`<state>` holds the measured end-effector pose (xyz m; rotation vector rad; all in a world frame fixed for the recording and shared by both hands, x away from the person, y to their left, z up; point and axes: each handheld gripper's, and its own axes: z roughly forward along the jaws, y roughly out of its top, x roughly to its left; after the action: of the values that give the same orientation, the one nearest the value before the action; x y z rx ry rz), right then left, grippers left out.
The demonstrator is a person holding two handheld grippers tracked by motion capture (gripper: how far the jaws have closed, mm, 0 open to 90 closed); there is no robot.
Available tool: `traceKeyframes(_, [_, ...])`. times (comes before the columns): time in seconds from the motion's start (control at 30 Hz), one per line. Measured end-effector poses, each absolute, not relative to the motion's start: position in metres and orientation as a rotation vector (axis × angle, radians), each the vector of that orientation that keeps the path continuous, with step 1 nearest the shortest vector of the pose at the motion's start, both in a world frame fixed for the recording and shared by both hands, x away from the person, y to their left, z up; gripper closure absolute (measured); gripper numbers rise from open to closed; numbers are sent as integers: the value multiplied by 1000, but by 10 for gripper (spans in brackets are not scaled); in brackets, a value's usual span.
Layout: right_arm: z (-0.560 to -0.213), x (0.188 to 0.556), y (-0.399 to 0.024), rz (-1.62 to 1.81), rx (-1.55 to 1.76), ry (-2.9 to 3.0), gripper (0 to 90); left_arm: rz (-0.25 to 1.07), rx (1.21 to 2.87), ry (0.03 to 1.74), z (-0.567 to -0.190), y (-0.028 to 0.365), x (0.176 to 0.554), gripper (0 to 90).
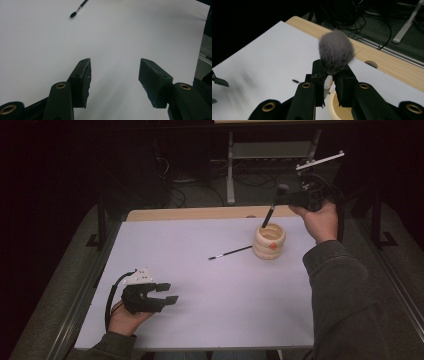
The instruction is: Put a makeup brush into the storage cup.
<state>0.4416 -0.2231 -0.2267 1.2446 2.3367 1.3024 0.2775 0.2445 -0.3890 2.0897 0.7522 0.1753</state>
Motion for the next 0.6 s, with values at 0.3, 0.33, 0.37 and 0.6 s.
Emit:
traceKeyframes(0.3, [-220,447,-230,1291,1273,2297,775,174,2092,751,-389,245,278,428])
traceKeyframes(0.33, [-221,448,-230,1285,1282,2295,775,173,2092,751,-389,244,277,427])
traceKeyframes(0.37, [-223,449,-230,1272,1290,2295,775,173,2092,749,-389,244,277,426])
traceKeyframes(0.6, [-231,455,-231,1239,1321,2282,775,172,2103,753,-389,245,278,409])
